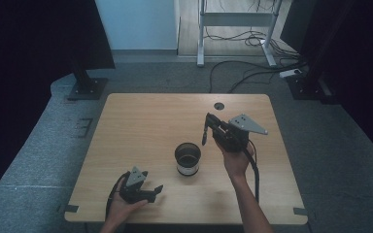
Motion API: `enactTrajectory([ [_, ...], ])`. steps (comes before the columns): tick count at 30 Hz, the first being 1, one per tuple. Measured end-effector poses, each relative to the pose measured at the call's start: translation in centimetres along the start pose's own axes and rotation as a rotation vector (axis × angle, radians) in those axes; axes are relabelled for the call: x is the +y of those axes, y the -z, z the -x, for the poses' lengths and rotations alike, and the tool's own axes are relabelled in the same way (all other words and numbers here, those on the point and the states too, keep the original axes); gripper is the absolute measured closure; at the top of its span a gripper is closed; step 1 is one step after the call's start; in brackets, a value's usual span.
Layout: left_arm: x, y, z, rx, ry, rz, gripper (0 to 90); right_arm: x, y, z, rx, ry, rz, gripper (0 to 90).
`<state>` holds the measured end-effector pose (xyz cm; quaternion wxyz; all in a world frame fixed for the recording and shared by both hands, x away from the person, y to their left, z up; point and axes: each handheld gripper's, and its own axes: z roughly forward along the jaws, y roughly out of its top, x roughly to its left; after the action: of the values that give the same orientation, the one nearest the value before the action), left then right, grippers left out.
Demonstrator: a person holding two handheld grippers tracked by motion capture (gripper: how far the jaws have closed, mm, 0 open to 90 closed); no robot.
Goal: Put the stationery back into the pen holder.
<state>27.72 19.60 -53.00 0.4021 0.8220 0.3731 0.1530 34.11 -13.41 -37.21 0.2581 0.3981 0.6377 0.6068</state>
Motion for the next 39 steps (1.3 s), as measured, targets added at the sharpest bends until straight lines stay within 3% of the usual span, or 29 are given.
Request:
enactTrajectory([
  [25,-0.1,-0.3,0.0,0.001,0.002,-0.017,17.5,-0.7,-1.6,-3.1,0.078,0.016,-0.009,78.8],
  [39,-0.2,-0.6,0.2,-0.001,-0.006,-0.031,17.5,-3.5,-2.9,-2.6,0.070,0.014,-0.069,78.7],
])
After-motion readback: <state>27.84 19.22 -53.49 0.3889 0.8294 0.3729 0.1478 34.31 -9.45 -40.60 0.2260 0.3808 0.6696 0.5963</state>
